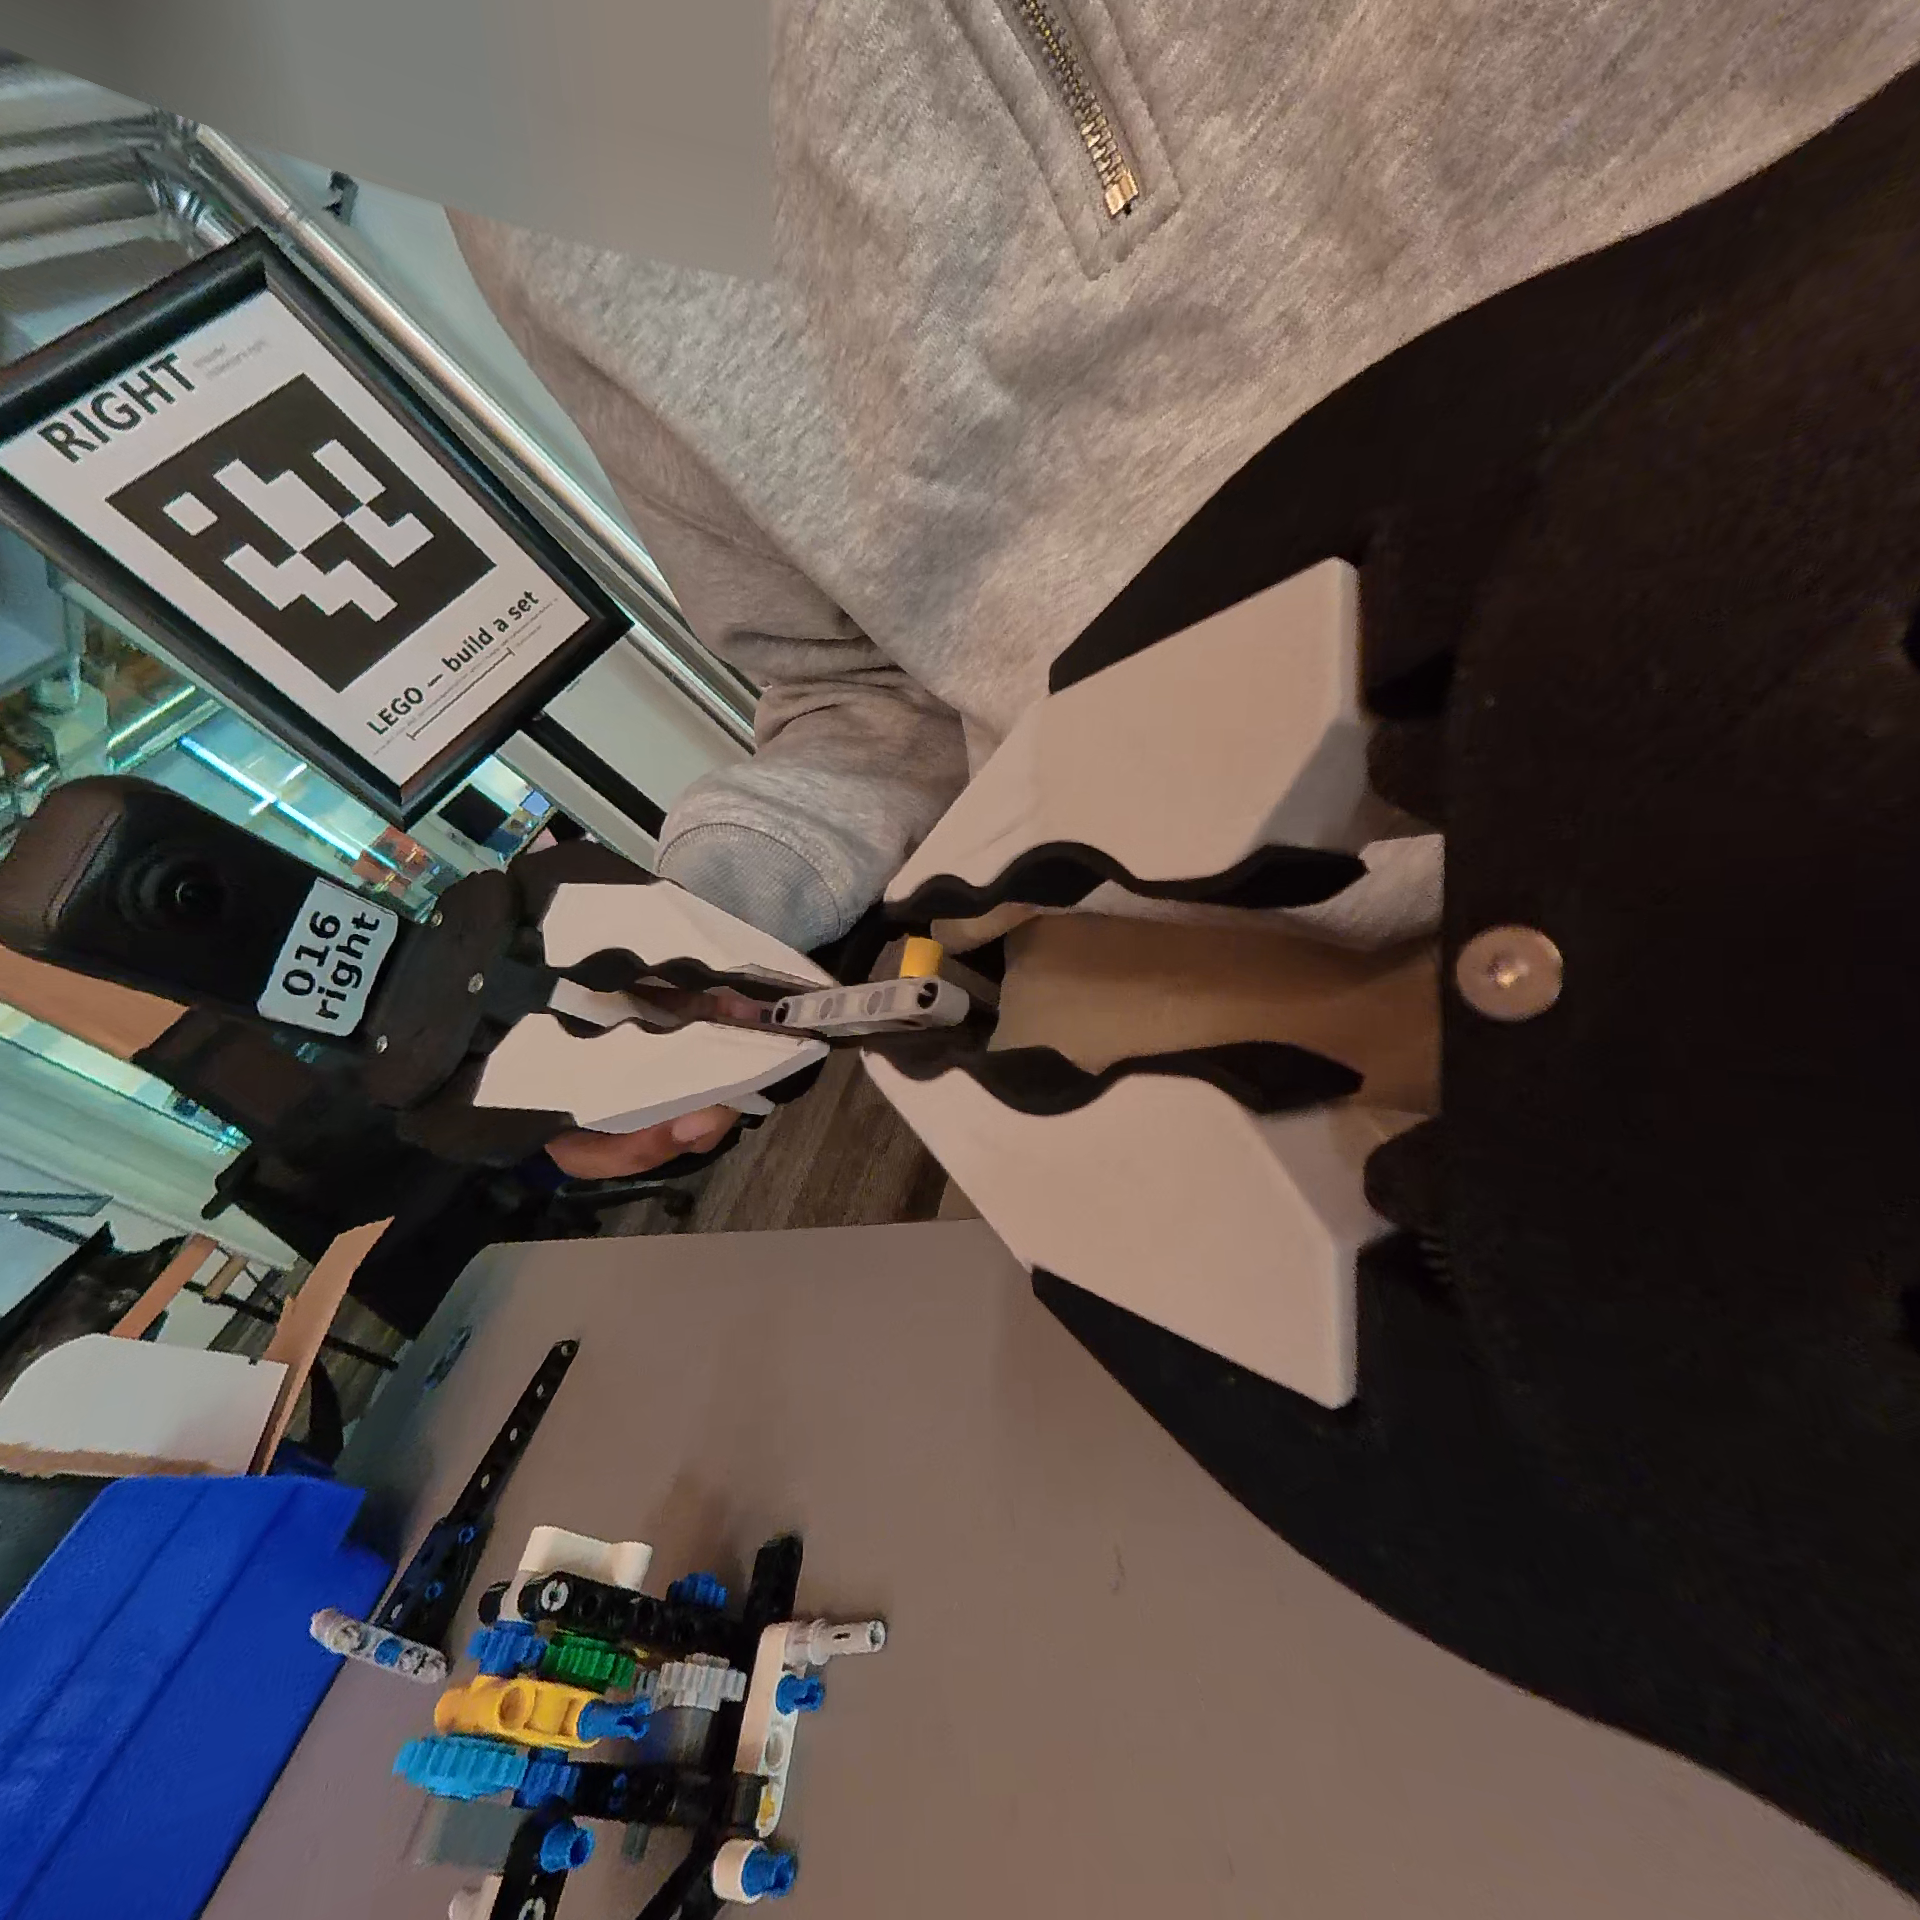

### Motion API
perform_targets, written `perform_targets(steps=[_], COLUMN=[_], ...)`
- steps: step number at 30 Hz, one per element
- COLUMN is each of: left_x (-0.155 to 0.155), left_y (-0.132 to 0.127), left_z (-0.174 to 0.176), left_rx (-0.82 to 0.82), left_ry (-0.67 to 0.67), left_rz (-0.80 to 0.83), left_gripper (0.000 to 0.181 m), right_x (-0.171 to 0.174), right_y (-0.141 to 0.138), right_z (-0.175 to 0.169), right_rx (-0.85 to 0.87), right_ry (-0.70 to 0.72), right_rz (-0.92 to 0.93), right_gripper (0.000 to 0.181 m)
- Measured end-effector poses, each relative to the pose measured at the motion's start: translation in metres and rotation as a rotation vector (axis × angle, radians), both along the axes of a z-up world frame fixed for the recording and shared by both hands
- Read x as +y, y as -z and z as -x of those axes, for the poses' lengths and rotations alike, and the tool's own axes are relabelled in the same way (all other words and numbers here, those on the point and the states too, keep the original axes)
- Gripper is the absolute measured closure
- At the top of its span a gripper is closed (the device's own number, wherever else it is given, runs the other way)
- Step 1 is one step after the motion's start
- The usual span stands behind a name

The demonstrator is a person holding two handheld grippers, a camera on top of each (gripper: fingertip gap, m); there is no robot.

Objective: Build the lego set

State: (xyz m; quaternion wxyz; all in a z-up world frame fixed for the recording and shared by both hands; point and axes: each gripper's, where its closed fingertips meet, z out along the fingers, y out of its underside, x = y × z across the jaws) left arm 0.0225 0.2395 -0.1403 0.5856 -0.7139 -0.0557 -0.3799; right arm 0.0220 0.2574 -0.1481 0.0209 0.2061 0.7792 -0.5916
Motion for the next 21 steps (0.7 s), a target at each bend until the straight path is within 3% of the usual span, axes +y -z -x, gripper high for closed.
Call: perform_targets(steps=[5,12,21], left_x=[-0.0009,-0.0023,-0.0013], left_y=[-0.0013,0.0037,0.0049], left_z=[0.0059,-0.0009,0.0027], left_rx=[-0.009,0.016,0.03], left_ry=[-0.023,0.019,-0.004], left_rz=[-0.005,0.019,0.026], left_gripper=[0.158,0.169,0.17], right_x=[-0.0019,0.0002,0.0012], right_y=[0.0027,0.0007,0.0034], right_z=[-0.0008,0.0,0.0034], right_rx=[0.002,0.003,0.001], right_ry=[-0.004,0.003,0.02], right_rz=[-0.019,-0.006,-0.004], right_gripper=[0.175,0.176,0.175])
